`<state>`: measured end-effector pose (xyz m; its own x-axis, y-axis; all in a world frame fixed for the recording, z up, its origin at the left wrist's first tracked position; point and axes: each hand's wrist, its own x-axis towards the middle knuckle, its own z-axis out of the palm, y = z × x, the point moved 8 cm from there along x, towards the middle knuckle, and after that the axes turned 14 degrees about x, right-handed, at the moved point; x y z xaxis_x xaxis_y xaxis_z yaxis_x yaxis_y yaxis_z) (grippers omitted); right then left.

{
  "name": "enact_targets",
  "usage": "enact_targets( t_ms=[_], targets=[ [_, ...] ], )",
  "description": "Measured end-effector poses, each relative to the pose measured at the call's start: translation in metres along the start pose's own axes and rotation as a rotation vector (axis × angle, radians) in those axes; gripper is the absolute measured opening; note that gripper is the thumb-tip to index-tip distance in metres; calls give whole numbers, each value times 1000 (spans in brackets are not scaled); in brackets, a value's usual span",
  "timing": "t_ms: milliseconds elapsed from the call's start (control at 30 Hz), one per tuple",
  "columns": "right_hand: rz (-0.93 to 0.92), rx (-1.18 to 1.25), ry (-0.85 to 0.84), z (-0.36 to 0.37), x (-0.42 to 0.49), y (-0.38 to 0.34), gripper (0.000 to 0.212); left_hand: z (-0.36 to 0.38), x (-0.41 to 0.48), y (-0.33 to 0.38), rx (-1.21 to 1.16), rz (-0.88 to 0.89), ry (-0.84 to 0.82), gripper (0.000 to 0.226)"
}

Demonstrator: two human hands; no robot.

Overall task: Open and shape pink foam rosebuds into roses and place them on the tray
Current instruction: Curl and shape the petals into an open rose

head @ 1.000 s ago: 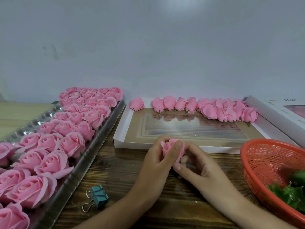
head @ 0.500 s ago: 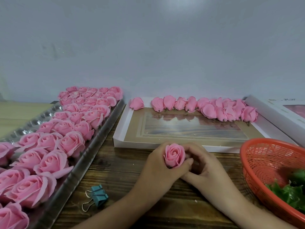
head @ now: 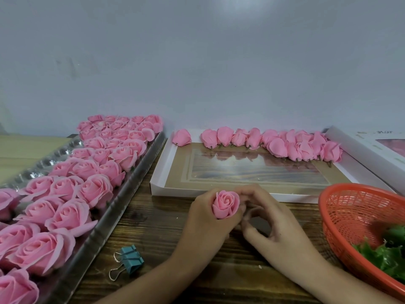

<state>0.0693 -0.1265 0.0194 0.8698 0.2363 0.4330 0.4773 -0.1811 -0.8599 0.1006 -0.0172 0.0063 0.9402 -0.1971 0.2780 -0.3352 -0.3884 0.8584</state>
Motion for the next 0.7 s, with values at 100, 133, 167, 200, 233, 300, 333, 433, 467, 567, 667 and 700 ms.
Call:
enact_targets(
  t_ms=[100,133,167,200,233,300,333,433,467,567,667,700],
  targets=[
    [-51,-33,-8,-1,1,-3,41,-2,2,-1,52,12,33,14],
    [-72,-31,-5,-1,2,-5,37,-2,3,-2,68,17,38,15],
    [-87,-23,3,-2,2,-6,35,-2,4,-2,77,24,40,16],
    [-92,1,17,-3,2,-6,35,-2,4,-1,77,33,42,17],
    [-90,38,37,-4,2,-5,37,-2,4,0,72,46,43,16],
    [-65,131,91,-8,2,-2,33,-1,4,1,69,66,41,15],
    [-41,180,115,-9,3,0,28,-1,4,1,78,72,39,15],
    [32,287,150,-12,3,7,12,1,3,2,130,105,20,30],
    [39,295,154,-12,4,7,12,2,2,3,152,117,6,32],
    [30,300,147,-13,6,5,21,4,2,7,169,158,-16,33],
    [28,299,117,-10,6,6,29,4,2,10,149,192,-22,33],
    [27,301,109,-9,6,6,29,5,1,10,147,198,-25,34]
  ],
)
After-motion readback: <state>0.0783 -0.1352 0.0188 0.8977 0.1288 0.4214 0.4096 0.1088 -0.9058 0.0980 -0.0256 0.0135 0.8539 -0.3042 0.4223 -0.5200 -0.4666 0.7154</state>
